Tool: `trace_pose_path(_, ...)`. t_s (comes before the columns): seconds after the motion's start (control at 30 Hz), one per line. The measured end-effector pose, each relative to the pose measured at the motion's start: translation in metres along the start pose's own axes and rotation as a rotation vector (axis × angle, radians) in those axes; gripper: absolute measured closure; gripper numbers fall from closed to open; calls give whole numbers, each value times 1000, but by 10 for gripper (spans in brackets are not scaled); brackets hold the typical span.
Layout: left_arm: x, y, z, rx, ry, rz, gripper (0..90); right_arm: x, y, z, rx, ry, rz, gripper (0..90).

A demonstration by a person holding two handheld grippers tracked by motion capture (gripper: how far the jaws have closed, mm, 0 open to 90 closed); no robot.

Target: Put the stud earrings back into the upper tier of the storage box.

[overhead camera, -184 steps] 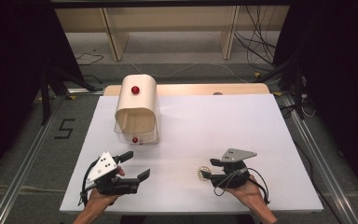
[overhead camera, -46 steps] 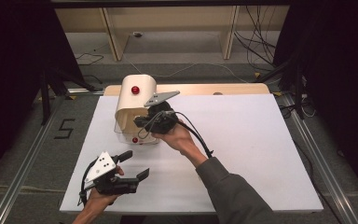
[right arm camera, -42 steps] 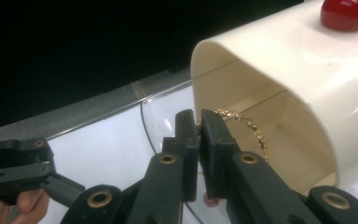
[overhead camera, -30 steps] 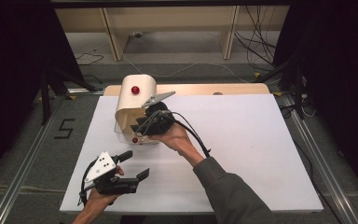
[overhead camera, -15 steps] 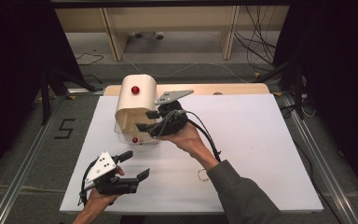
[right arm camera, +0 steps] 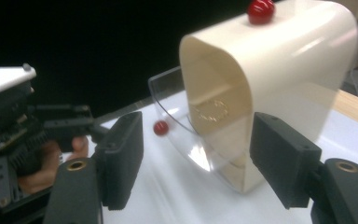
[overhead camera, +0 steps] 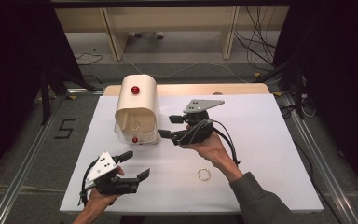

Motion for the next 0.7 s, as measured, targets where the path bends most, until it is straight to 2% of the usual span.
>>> trace_pose_path(0.17,0,0,0,-3,-1,0,127,8,-12,-13,-12,5,-33,337)
trace_pose_path(0.4,0,0,-1,-3,0,1,127,21,-25,-35,-27,37,-61,327)
trace_pose_path(0.7,0,0,0,-1,0,1,127,31,-36,-63,-78,41,-104,325)
Point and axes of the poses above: each handheld gripper's, and its own axes: y roughly forward along the jaws, z roughly out of its top, x roughly to its right, the point moved 6 cm from there along y, roughly forward along the jaws, and after that the axes turned 6 degrees about y, right-handed, at the moved point
